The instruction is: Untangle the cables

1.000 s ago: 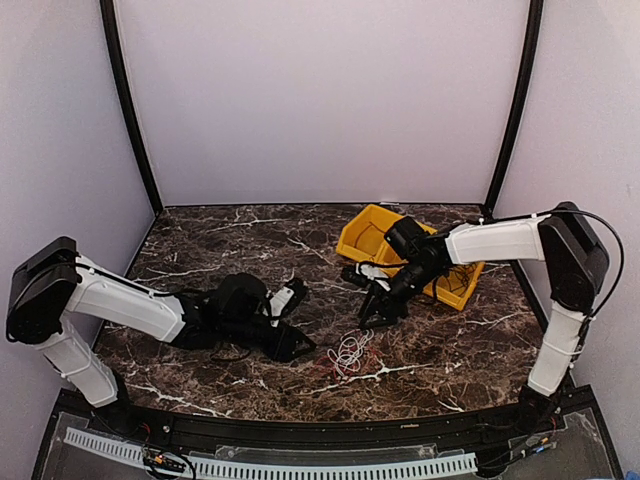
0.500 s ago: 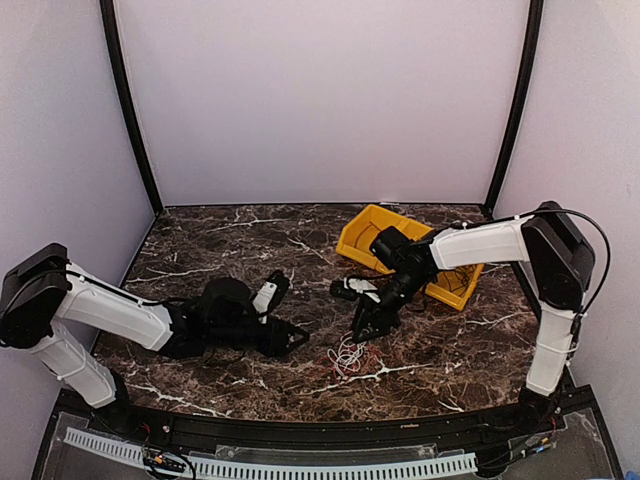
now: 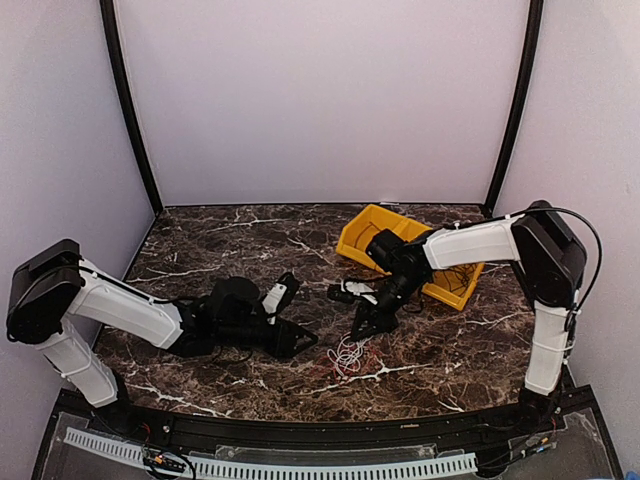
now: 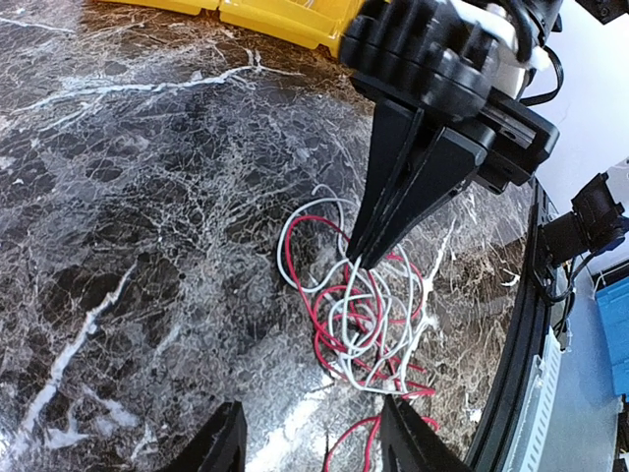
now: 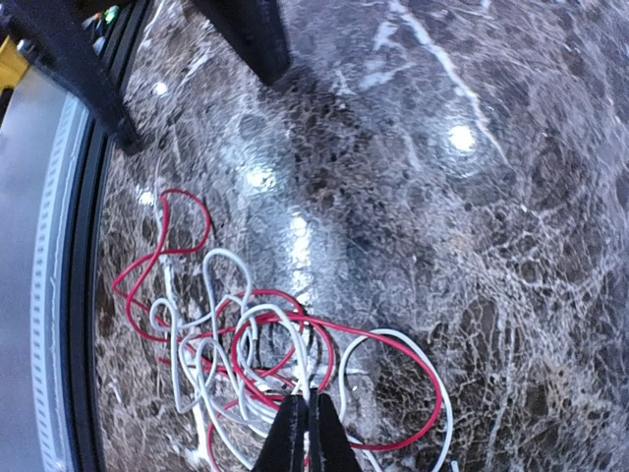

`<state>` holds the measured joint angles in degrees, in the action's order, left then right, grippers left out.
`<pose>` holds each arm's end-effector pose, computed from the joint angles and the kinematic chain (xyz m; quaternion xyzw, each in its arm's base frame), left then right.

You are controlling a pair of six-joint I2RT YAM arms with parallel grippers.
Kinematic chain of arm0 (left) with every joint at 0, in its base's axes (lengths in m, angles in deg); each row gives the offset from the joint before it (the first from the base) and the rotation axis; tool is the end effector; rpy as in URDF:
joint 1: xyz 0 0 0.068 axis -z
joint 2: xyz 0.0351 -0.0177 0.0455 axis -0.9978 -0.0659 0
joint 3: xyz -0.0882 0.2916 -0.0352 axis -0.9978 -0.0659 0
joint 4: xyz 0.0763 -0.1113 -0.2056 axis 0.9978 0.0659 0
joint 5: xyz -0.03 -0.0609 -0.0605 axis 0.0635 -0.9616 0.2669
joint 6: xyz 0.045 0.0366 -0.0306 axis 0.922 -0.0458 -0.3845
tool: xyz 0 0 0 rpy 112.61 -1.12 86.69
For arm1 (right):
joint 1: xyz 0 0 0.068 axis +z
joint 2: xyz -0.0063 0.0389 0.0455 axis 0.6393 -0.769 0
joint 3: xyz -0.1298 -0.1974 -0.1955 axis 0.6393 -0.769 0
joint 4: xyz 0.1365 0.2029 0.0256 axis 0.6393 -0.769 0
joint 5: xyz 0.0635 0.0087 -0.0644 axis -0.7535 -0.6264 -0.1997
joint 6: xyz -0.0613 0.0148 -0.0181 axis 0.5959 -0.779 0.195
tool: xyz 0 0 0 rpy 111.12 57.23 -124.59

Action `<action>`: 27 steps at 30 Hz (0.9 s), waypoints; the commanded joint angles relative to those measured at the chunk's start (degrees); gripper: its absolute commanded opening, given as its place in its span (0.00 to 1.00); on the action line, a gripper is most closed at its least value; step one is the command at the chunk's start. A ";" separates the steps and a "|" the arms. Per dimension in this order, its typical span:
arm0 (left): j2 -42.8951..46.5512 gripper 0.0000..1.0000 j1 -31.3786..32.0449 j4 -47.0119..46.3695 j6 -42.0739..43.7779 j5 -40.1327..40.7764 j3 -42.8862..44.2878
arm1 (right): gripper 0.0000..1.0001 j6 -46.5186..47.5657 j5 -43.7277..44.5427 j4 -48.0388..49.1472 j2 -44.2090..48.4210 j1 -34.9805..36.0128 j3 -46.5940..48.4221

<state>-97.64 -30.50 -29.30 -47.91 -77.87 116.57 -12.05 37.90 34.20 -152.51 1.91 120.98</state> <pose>0.1677 -0.2642 0.2003 0.2399 0.8122 -0.4186 0.3281 0.2551 0.2719 0.1807 -0.6121 0.7024 0.3504 0.0963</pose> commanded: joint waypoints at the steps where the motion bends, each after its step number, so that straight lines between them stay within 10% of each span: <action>1: -0.36 0.50 0.64 -2.12 -0.72 0.14 0.66 | 0.00 0.20 -1.88 -0.76 0.81 0.72 1.54; 12: -2.34 0.58 5.96 -8.57 8.16 5.88 6.74 | 0.00 -0.72 -8.73 -5.93 8.81 0.71 4.36; 27: -4.81 0.09 6.06 -5.27 9.27 6.25 9.87 | 0.00 -0.93 -8.18 -5.12 11.67 0.76 2.43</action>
<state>-104.11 -24.51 -35.68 -38.95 -72.53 126.49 -12.75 30.12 29.06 -142.63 1.91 124.61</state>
